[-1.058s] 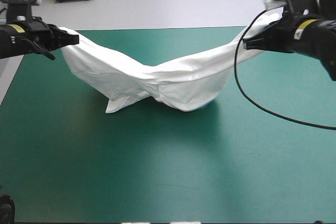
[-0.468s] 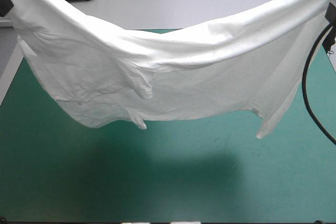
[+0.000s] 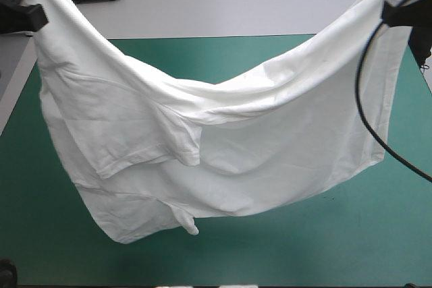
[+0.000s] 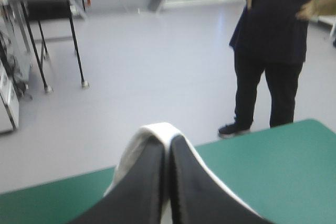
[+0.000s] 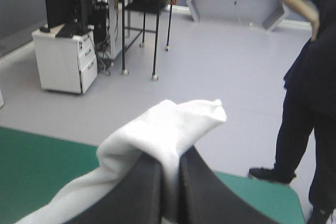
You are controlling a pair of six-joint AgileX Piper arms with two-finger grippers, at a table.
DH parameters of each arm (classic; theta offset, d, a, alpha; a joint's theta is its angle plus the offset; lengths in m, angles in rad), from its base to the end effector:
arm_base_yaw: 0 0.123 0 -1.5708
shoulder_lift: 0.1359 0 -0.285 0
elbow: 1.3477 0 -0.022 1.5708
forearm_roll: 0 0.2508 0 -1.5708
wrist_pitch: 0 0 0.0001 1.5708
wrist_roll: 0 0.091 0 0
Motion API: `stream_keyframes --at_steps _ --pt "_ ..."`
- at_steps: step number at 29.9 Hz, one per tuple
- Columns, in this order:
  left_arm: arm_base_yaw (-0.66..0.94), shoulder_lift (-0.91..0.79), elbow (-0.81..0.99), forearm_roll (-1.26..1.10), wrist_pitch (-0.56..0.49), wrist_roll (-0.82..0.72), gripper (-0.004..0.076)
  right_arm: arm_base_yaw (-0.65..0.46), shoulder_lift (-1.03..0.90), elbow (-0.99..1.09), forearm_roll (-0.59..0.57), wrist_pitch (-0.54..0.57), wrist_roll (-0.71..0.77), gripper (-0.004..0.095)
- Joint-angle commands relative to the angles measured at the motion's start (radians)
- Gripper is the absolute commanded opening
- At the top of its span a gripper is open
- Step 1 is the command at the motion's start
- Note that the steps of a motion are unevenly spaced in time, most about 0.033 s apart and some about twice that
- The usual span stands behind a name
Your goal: Fold the cloth
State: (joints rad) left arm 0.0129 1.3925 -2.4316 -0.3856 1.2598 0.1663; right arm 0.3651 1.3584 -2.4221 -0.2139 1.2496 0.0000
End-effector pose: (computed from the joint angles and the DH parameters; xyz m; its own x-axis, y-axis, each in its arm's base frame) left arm 0.1607 -0.0305 0.6342 -0.0956 0.0386 -0.9947 0.3482 0.9374 0.0030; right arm 0.1458 0.0361 0.6369 -0.0743 -0.1001 -0.9922 -0.1678 0.9820 -0.0865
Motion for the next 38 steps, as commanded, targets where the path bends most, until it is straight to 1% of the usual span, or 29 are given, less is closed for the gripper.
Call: stream_keyframes --at_steps 1,6,11,14,16,20,22,27,30,34,35,38 --pt "0.000 0.056 0.085 -0.001 -0.001 -0.011 -0.0022 -0.004 0.057 0.089 -0.006 -0.002 0.037 -0.0017" --pt "0.000 0.158 0.262 0.017 -0.019 -0.009 -0.0022 -0.004 0.164 0.323 -0.010 -0.002 0.081 -0.0017" --pt "-0.002 0.295 0.395 0.015 -0.035 -0.009 -0.0022 -0.004 0.311 0.455 -0.010 -0.031 0.100 -0.0017" --pt "-0.009 0.372 0.422 0.020 -0.052 0.001 -0.0022 -0.004 0.419 0.456 0.010 -0.070 0.104 -0.0017" --pt "-0.021 0.420 0.422 0.057 -0.088 0.001 -0.0022 -0.004 0.474 0.456 0.014 -0.098 0.104 -0.0017" --pt "-0.033 0.502 0.422 0.092 -0.192 0.001 -0.0022 -0.011 0.568 0.456 0.017 -0.161 0.111 -0.0017" --pt "-0.033 0.545 0.422 0.095 -0.222 -0.002 -0.0022 -0.020 0.596 0.456 0.017 -0.190 0.127 -0.0017" --pt "-0.033 0.662 0.422 0.105 -0.206 -0.002 -0.0022 -0.064 0.645 0.456 0.004 -0.293 0.161 -0.0016" --pt "-0.033 0.707 0.422 0.099 -0.210 -0.002 -0.0022 -0.090 0.659 0.456 0.002 -0.301 0.172 -0.0016" --pt "-0.033 0.716 0.420 0.098 -0.221 -0.002 -0.0021 -0.116 0.663 0.456 0.004 -0.299 0.179 -0.0011" --pt "-0.033 0.716 0.420 0.098 -0.221 -0.002 -0.0017 -0.120 0.663 0.456 0.010 -0.294 0.177 0.0003" --pt "-0.033 0.716 0.404 0.088 -0.190 0.025 0.0044 -0.123 0.663 0.454 0.017 -0.260 0.124 0.0107"
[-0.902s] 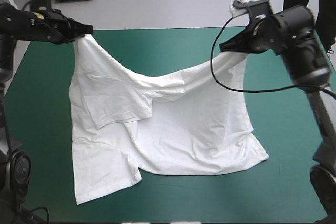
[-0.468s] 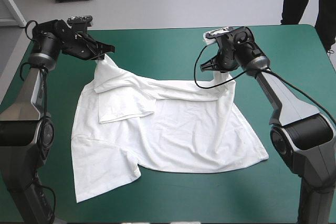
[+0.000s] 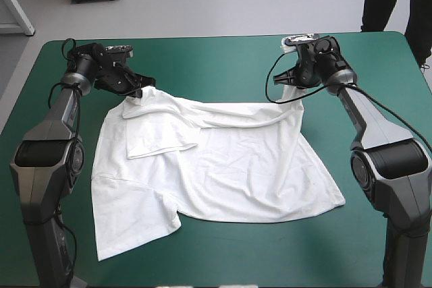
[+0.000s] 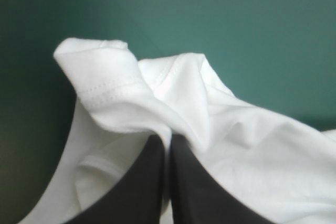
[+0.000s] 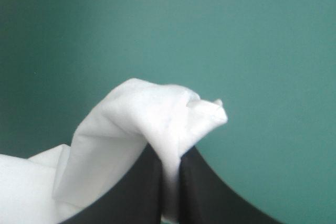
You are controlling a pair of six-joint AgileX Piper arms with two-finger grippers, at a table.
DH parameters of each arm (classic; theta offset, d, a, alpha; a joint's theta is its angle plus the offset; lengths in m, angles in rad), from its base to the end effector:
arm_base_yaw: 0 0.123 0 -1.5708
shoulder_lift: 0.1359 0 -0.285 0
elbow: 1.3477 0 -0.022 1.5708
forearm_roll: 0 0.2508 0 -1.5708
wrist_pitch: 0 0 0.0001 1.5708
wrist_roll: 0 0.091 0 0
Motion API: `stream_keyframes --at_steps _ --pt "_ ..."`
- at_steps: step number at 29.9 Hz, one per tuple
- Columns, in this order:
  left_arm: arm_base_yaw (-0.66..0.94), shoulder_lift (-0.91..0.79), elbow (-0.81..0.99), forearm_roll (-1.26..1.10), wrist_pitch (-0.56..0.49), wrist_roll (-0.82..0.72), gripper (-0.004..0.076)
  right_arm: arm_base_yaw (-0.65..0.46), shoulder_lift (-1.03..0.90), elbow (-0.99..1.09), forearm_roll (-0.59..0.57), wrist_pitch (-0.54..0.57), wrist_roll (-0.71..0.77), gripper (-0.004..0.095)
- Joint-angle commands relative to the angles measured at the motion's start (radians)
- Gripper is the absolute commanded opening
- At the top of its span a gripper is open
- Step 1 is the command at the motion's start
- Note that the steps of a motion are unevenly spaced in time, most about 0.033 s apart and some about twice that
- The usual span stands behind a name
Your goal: Fold the cloth
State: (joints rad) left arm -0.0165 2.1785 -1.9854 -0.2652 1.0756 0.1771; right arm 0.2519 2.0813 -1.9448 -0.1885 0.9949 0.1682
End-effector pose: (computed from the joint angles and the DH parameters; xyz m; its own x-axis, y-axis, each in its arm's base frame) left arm 0.4790 -0.0289 0.2467 -0.9130 0.0625 -0.4033 0.1514 0.9695 -0.1926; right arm 0.4577 0.1030 0.2827 -0.8424 -0.1509 -0.5173 -0.1144 0.9882 -0.1020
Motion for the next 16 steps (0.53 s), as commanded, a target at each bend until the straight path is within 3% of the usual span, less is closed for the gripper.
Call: stream_keyframes --at_steps 1,10,16 --pt "-0.003 -0.070 -0.054 -0.042 0.009 0.014 0.0073 -0.009 -0.060 -0.023 0.006 -0.001 -0.042 0.0160" --pt "-0.003 -0.090 -0.250 -0.047 0.140 0.024 0.0425 -0.021 -0.066 -0.061 0.084 0.069 -0.055 0.0483" --pt "-0.009 -0.170 -0.324 0.086 0.198 -0.032 0.0420 -0.049 -0.139 -0.062 0.102 0.093 -0.080 0.0491"
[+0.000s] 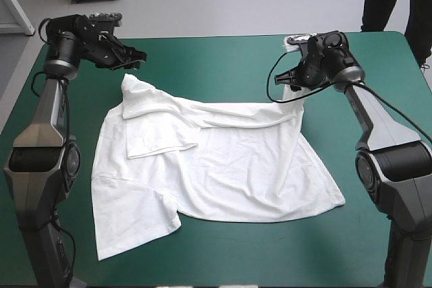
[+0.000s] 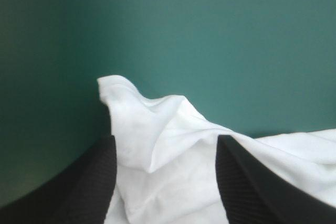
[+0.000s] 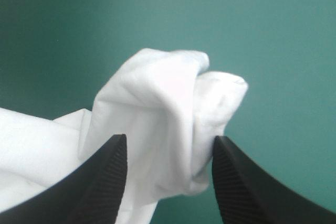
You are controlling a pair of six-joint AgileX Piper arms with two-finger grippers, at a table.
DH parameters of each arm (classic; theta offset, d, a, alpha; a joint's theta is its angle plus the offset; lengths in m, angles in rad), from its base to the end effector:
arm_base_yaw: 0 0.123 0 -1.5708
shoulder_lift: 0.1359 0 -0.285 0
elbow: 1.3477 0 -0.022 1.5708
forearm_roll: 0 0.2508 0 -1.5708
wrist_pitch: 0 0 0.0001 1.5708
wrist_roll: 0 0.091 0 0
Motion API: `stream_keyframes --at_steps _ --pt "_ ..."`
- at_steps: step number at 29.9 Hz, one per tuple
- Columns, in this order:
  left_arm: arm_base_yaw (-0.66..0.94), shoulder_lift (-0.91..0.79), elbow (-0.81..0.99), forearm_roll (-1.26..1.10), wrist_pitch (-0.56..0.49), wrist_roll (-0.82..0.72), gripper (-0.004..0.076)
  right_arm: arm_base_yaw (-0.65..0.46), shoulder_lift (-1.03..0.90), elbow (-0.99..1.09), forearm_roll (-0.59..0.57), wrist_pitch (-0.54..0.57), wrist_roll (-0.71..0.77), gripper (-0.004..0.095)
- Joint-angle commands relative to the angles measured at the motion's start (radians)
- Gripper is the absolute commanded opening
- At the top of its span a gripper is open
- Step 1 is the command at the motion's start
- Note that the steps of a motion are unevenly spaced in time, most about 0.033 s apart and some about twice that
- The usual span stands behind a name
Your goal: Fold the cloth
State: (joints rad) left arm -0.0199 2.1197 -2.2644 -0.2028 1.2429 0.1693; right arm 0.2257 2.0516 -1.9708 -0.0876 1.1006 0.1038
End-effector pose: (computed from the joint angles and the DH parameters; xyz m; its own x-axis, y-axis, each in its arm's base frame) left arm 0.4667 -0.0267 0.3474 -0.8268 0.1176 -0.5501 0.2081 0.9725 -0.1048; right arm 0.4471 0.0954 0.2985 -0.8756 -0.1356 -0.4636 -0.1324 0.9904 -0.0397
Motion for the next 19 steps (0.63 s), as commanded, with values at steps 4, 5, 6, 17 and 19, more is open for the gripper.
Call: stream_keyframes --at_steps 4,5,6,17,19 --pt "-0.008 -0.162 -0.025 0.060 0.044 -0.053 0.0409 -0.054 -0.177 -0.027 0.016 0.028 -0.016 0.0491" --pt "-0.007 -0.183 -0.003 0.072 0.044 -0.059 0.0397 -0.063 -0.198 -0.023 0.016 0.033 -0.016 0.0487" --pt "-0.007 -0.204 0.028 0.079 0.044 -0.062 0.0386 -0.067 -0.220 -0.012 0.013 0.033 -0.016 0.0479" --pt "-0.017 -0.454 0.609 0.203 0.044 -0.082 0.0362 -0.092 -0.447 0.193 0.025 0.052 -0.016 0.0467" --pt "-0.017 -0.493 0.670 0.232 0.044 -0.099 0.0362 -0.092 -0.478 0.222 0.040 0.069 -0.018 0.0467"
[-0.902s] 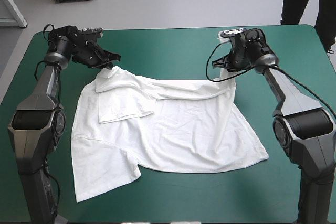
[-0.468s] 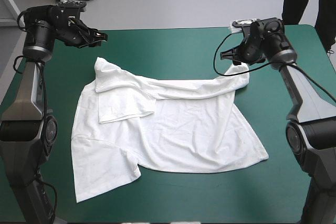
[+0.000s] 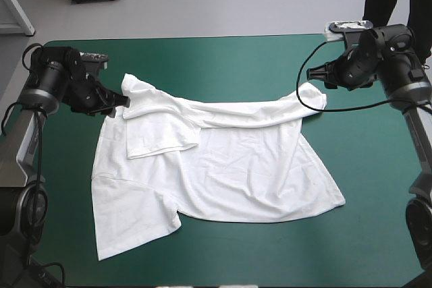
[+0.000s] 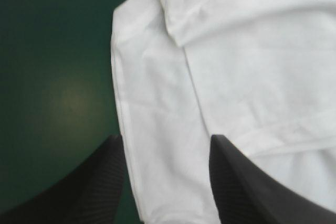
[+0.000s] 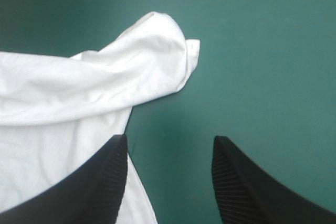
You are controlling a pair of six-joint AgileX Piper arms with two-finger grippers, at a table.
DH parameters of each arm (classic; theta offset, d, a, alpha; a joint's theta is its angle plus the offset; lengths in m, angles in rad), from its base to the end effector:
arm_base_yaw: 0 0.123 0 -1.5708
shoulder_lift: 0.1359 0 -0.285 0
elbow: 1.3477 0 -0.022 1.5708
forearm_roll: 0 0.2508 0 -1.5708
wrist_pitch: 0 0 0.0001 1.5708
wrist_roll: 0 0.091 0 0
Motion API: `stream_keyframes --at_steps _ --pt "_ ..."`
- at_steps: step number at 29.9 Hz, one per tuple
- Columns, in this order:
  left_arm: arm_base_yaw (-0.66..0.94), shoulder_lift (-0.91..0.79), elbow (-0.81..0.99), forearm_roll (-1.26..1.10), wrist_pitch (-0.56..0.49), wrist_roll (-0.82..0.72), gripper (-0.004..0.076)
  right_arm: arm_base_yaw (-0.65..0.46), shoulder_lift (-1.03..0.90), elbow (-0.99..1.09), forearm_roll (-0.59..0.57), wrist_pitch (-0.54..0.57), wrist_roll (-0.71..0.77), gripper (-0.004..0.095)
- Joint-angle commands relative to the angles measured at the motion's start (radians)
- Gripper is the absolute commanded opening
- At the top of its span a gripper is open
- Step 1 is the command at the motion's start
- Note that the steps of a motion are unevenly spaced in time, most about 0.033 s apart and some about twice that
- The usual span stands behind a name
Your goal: Fold the cloth
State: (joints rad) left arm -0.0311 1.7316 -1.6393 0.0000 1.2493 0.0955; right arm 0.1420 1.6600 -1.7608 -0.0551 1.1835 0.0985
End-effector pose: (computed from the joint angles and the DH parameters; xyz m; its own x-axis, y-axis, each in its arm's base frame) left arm 0.3623 -0.0113 0.3298 -0.9426 0.1247 -0.3097 0.1215 0.9921 0.0297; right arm 0.3524 0.0457 0.3930 -0.8366 -0.0413 -0.5462 -0.0491 0.9988 -0.0004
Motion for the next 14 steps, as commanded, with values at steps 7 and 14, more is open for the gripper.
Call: stream_keyframes --at_steps 7,14 --pt "-0.006 -0.226 0.212 0.098 0.038 -0.055 0.0362 -0.008 -0.181 0.075 0.016 0.022 -0.019 0.0449" --pt "-0.006 -0.240 0.338 0.066 0.026 -0.095 0.0362 -0.008 -0.226 0.075 0.016 0.024 -0.026 0.0449"
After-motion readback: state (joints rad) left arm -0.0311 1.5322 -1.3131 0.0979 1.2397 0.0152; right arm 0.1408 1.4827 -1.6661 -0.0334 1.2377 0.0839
